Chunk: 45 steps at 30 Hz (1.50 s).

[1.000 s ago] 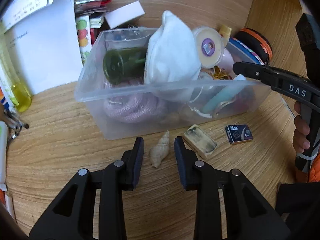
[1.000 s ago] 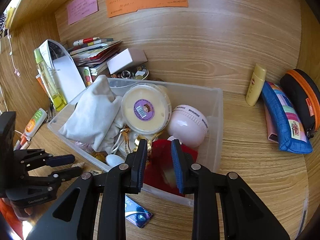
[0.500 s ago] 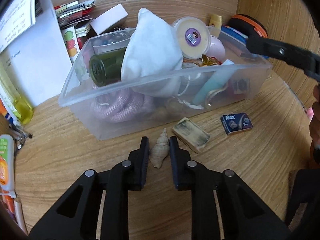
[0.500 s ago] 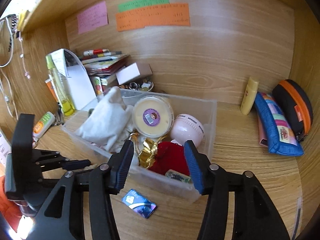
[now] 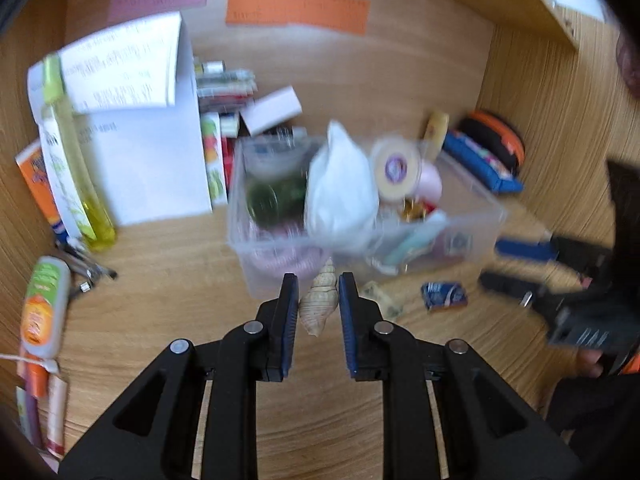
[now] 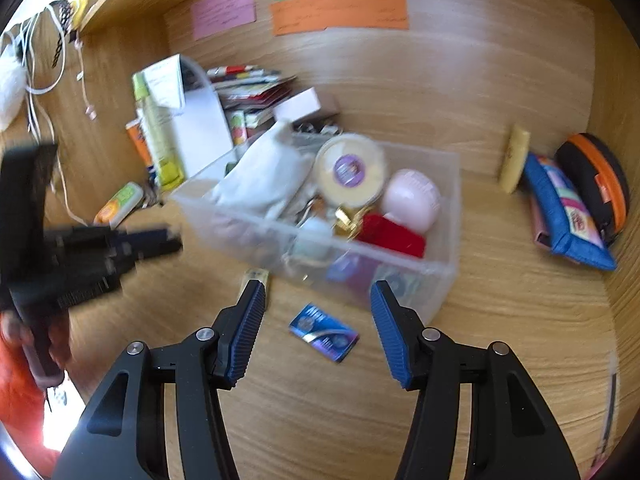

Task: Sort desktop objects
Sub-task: 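Lower the seashell into the box and open left gripper while right moves to the Max box, then grasp the tan rectangular block with left gripper while right grasps the blue Max box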

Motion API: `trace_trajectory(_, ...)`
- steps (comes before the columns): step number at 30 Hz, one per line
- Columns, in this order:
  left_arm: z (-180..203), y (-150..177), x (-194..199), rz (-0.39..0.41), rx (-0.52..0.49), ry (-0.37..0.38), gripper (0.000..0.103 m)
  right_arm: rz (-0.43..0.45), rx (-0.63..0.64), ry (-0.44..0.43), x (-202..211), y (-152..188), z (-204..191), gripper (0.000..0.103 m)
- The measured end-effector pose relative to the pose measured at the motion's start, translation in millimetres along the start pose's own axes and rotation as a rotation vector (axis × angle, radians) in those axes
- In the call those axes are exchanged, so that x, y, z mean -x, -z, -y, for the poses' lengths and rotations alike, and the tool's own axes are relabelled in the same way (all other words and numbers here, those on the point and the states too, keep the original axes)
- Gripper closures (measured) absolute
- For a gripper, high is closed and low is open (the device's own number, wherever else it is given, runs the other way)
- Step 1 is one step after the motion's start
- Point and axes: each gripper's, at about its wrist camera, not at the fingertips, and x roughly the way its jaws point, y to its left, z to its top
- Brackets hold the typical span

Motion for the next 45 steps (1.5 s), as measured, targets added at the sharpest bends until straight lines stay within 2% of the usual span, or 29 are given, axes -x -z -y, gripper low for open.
trace_trajectory(5, -4, -18, 5, 0.036, -0.030, -0.018, 0.083, -0.082, -0.024, -0.008, -21, 11, 1, 0.052)
trace_trajectory(10, -9, -30, -5, 0.040, -0.041, -0.015, 0.083, -0.135, -0.049, 0.028, -38, 18, 7, 0.052)
trace_trajectory(22, -25, -44, -45, 0.002, -0.017, -0.010, 0.083, -0.190, -0.023, 0.049, -56, 21, 2, 0.052)
trace_trajectory(32, -24, -44, -41, 0.021, -0.021, -0.018, 0.083, -0.183, 0.027, 0.085, -59, 21, -8, 0.052)
trace_trajectory(37, -20, -36, -16, 0.070, -0.024, 0.000, 0.059, -0.182, 0.020, 0.088, -59, 20, -9, 0.053)
trace_trajectory(40, -13, -28, -3, 0.079, -0.052, 0.012, 0.055, -0.181, 0.020, 0.086, -60, 20, -10, 0.053)
trace_trajectory(45, 4, -10, -5, 0.025, -0.095, 0.033, 0.053, -0.177, -0.008, 0.062, -55, 22, -7, 0.053)
